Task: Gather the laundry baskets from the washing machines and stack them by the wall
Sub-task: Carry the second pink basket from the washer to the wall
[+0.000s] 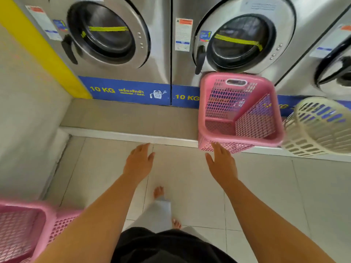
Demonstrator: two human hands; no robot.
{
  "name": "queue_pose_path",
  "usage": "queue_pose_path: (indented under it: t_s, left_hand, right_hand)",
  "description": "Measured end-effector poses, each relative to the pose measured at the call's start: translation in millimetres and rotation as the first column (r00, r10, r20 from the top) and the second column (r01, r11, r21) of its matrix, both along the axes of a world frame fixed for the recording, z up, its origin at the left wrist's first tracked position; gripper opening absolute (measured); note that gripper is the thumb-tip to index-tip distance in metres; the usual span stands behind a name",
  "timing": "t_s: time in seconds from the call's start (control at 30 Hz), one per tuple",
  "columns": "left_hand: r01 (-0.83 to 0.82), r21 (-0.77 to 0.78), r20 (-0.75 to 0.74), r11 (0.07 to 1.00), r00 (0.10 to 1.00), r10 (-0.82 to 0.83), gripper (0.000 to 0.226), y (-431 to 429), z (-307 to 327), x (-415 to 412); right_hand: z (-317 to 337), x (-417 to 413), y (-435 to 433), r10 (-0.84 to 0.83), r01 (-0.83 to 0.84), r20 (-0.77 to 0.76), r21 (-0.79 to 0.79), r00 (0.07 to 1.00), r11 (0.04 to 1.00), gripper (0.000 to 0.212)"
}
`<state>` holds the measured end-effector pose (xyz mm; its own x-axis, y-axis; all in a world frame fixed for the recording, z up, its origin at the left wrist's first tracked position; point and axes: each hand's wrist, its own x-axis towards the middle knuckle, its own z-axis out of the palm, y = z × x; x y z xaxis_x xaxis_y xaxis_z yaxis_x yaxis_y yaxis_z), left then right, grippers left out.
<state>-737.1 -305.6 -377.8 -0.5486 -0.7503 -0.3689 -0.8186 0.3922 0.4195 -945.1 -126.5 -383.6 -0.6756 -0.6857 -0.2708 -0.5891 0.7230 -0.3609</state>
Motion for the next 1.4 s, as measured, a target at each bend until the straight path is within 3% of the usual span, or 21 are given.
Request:
queue_pose_path:
  t_s: [0.23,0.57,0.8,0.97,1.23,1.4]
  left_hand:
    - [0.126,0.027,-0.006,0.992,0.992,-0.126,0.051,-20.8,-13.1,-118.8]
    - [0.172,0.082,0.040,0.982,0.984,-0.175,0.051,-59.2,-22.6,-267.7]
    - [0.087,0.105,0.094,0.991,0.991,-0.097,0.057,-54.9,-46.9,-332.6]
    - [-0.109,0.132,0.066,0.985,0.993,0.101,0.057,-48.0,-65.8,-377.0]
    - [-0.305,0.135,0.117,0.943,0.950,0.291,0.071,-62.4,-112.9,-414.3]
    - [-0.341,0.071,0.109,0.937,0.937,0.333,0.072,-73.6,-137.7,-421.4]
  right_hand:
    - [-14.3,-88.2,20.9,-0.245,0.245,0.017,0.016,0.969,0.969,0.053]
    - [-18.0,-214.5,7.8,-0.507,0.509,0.052,-0.040,0.860,0.860,0.039]
    - [-40.1,-304.2,14.1,-0.503,0.503,0.020,0.013,0.864,0.864,0.051]
    - [-61.9,-374.7,13.5,-0.459,0.456,0.073,0.056,0.886,0.888,0.056]
    - [-110.6,-443.7,9.6,-0.382,0.384,0.121,0.009,0.916,0.923,0.075]
    - [-139.5,-467.9,4.0,-0.317,0.333,0.156,-0.087,0.935,0.939,0.078]
